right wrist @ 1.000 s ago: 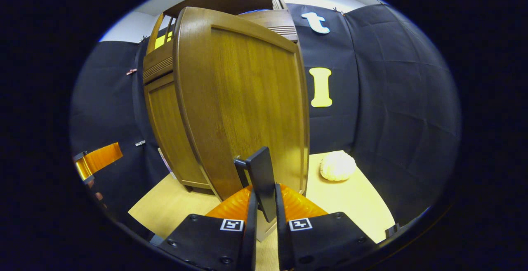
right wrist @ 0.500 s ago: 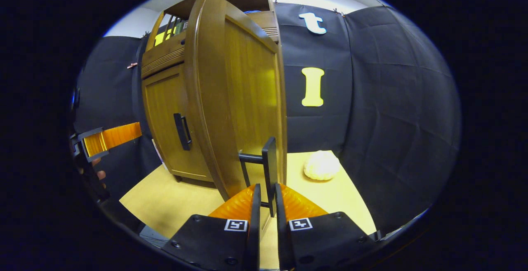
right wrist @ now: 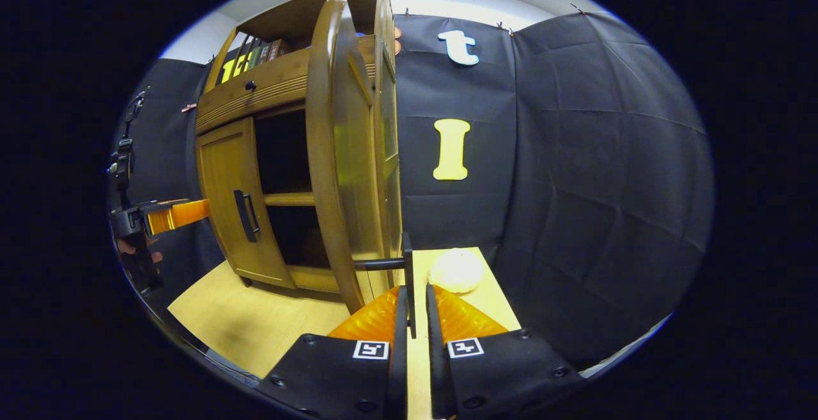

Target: Open the right door of the double-door shoe cabinet with the right hand, and open the left door with the left hand.

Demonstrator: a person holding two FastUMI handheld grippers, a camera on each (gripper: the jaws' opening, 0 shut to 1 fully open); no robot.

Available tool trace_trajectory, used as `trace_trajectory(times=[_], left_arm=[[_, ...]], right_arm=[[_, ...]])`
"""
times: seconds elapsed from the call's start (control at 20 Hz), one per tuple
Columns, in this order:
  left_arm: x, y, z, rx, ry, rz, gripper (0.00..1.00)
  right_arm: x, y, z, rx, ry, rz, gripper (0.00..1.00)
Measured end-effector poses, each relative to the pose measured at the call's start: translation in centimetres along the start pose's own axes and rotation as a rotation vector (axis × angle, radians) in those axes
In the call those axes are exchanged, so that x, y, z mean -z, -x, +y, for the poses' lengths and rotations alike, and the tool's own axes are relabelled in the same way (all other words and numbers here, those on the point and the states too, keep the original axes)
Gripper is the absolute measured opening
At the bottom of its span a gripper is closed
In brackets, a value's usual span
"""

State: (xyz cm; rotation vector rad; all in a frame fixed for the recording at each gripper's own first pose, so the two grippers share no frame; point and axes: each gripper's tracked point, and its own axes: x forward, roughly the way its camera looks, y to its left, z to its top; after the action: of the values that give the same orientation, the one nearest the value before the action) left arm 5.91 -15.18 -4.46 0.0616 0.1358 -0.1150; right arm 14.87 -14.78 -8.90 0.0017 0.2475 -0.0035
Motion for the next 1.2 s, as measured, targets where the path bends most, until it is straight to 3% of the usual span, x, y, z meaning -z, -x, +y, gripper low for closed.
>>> trace_trajectory(times=[0.3, 0.4, 0.6, 0.75, 1.2], left_arm=[[0.8, -3.0, 0.7, -0.008, -0.014, 0.015, 0.94], [1.2, -4.1, 1.6, -0.029, -0.022, 0.024, 0.94], [2.0, -6.7, 3.2, -0.059, -0.027, 0.028, 0.95], [2.5, -8.8, 4.0, -0.065, -0.029, 0.029, 0.94], [3.7, -14.2, 5.8, -0.095, -0.020, 0.049, 0.66]], right_arm=[[-1.0, 0.7, -1.6, 0.047, 0.003, -0.032, 0.21], [-2.2, 1.3, -3.2, 0.087, -0.031, -0.076, 0.36], [-5.0, 2.6, -6.5, 0.177, -0.049, -0.201, 1.00], [-5.4, 3.3, -7.3, 0.190, -0.075, -0.215, 1.00], [-5.0, 5.9, -8.9, 0.219, -0.046, -0.212, 0.98]])
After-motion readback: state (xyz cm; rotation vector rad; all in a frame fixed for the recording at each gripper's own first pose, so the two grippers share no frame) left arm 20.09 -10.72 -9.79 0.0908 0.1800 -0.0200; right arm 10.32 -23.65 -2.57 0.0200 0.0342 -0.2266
